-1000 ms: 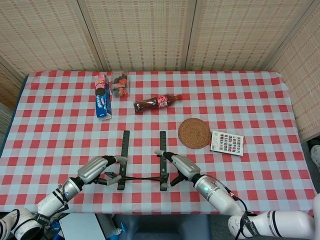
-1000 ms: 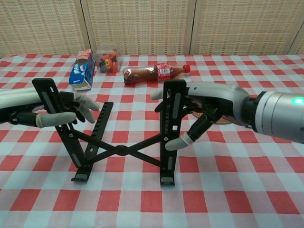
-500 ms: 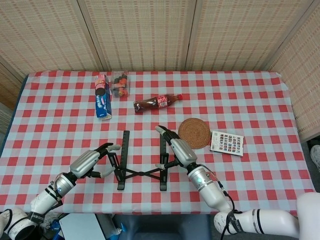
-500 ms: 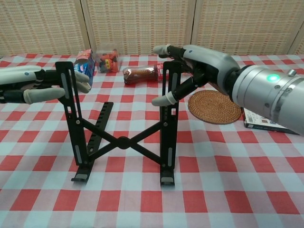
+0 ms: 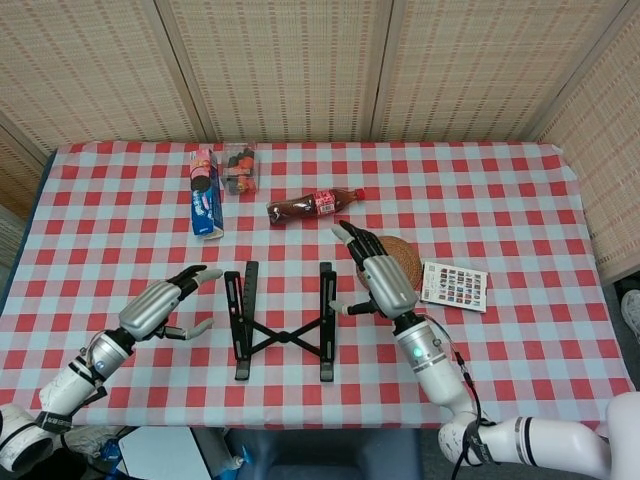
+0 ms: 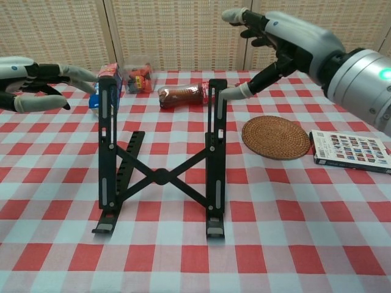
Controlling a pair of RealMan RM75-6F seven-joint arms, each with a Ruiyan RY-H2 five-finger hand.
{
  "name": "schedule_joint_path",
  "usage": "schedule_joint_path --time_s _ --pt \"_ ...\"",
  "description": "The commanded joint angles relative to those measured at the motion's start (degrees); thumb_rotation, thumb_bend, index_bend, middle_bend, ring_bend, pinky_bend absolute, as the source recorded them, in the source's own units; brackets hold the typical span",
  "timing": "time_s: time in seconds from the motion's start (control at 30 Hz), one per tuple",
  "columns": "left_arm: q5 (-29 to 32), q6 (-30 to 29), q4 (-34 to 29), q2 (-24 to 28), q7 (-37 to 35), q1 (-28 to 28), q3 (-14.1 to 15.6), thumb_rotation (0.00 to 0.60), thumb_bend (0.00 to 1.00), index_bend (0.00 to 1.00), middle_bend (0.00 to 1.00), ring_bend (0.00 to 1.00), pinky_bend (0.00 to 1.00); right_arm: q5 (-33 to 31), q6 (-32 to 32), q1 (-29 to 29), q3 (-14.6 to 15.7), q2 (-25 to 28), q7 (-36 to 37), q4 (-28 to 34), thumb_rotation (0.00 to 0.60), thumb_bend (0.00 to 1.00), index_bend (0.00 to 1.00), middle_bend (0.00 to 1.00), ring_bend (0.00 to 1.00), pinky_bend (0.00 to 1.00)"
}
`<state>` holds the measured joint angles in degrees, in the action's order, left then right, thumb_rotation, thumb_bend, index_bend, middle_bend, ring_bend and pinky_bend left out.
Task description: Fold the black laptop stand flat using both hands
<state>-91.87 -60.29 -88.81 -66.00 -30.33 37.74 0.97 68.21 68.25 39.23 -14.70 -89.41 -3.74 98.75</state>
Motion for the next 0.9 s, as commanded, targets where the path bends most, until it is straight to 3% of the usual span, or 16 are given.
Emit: schedule_joint_path --time_s 0.03,0.17,0.33,0.4,0.5,0.73,0.9 --pt "0.14 0.42 0.22 0.63 0.43 0.29 -0.28 0.257 0.31 0.09 0.15 0.06 0.23 2.22 0.96 -1.25 0.93 1.68 0.50 0.18 0.600 0.10 0.00 0.00 0.00 0.00" --pt "0.40 1.06 0.62 1.12 1.61 0.61 -0.57 0.286 0.31 0.09 0.15 0.06 0.23 3.87 -0.73 -1.76 2.18 5.09 0.21 1.23 0.600 0.10 0.00 0.00 0.00 0.00" --pt "0.17 2.55 2.78 0.70 5.31 1.47 -0.64 0.386 0.31 0.09 0.15 0.06 0.23 7.38 -4.21 -1.42 5.11 8.85 -1.29 1.77 0.600 0.10 0.00 0.00 0.00 0.00" --pt "-0.08 3.09 4.12 0.21 7.53 1.97 -0.77 0.507 0.31 0.09 0.15 0.06 0.23 9.89 -5.72 -1.14 6.99 10.29 -2.60 1.78 0.600 0.10 0.00 0.00 0.00 0.00" --pt "-0.64 3.48 6.42 -1.06 11.23 2.69 -1.04 0.595 0.31 0.10 0.15 0.06 0.23 14.30 -6.81 -0.66 9.36 11.66 -5.10 1.42 0.600 0.10 0.00 0.00 0.00 0.00" --pt "-2.67 3.24 13.07 -6.34 20.20 3.90 -1.09 0.600 0.31 0.09 0.12 0.06 0.22 22.49 -5.84 -0.36 12.30 11.46 -10.33 -1.11 0.600 0.05 0.00 0.00 0.00 0.00" --pt "-0.90 5.15 16.16 -10.23 23.19 4.63 -1.60 0.600 0.31 0.03 0.06 0.04 0.21 25.26 -4.41 -0.84 13.06 8.78 -14.74 -4.73 0.600 0.00 0.00 0.00 0.00 0.00"
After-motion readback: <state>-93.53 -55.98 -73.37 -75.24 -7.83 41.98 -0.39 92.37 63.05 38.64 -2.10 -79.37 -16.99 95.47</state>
